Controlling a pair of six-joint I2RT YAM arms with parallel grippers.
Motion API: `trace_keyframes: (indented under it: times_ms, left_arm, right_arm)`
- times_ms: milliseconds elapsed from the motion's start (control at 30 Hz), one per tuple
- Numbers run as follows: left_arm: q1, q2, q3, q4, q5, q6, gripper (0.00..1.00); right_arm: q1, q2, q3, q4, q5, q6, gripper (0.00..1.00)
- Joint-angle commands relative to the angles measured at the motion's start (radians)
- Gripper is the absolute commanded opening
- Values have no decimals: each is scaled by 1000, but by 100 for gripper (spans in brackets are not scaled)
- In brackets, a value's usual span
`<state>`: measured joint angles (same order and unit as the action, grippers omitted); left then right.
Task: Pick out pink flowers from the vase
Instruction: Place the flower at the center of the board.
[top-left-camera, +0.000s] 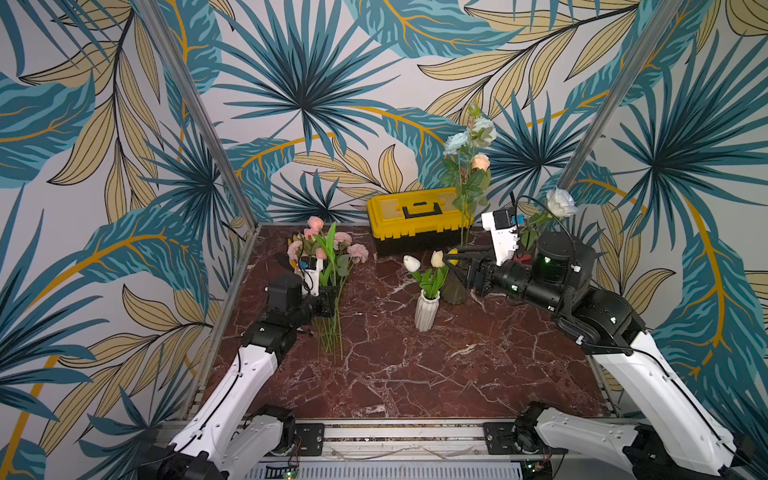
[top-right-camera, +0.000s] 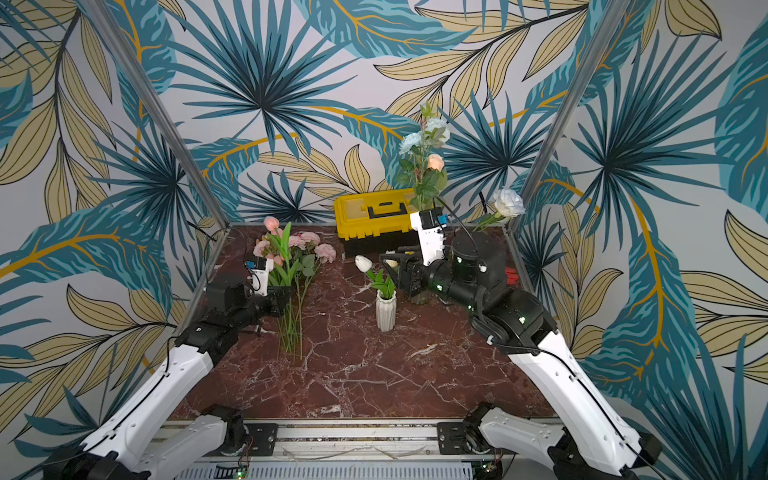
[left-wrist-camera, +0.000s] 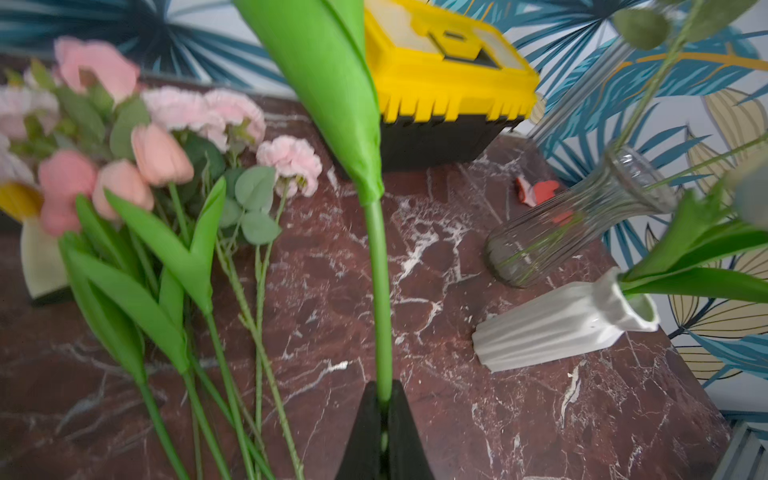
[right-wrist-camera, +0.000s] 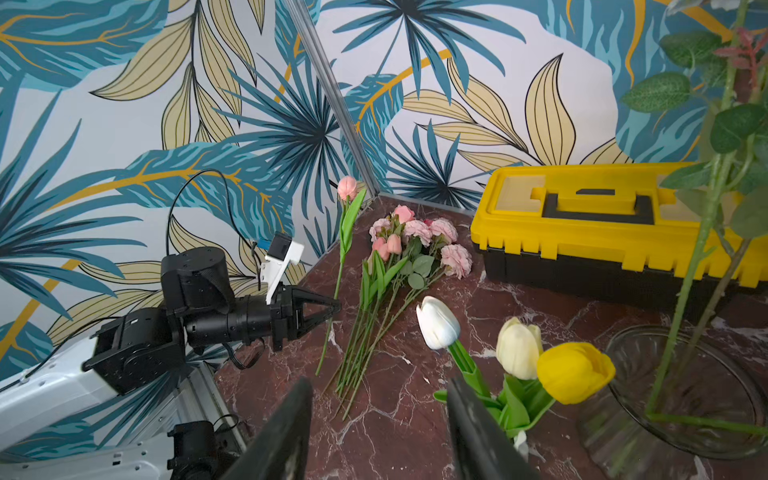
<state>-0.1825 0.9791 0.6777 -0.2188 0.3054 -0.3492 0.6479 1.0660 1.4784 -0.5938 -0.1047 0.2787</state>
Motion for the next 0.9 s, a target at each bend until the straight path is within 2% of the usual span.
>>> trace_keyframes:
  times_ms: [0, 400, 567, 867]
  left_arm:
    - [42, 21, -66, 38, -48, -74, 0]
    - [67, 281, -5, 76, -68, -15, 0]
    - [66, 325, -9, 72, -83, -8, 0]
    - [67, 392, 1, 59, -130, -69, 0]
  right_arm:
    - [3, -34, -53, 41, 8, -22, 54]
    - [3, -64, -143, 91, -1, -29, 58]
    - [3, -70, -157, 104, -12, -33, 58]
    - [3, -72, -164, 99, -16, -46, 59]
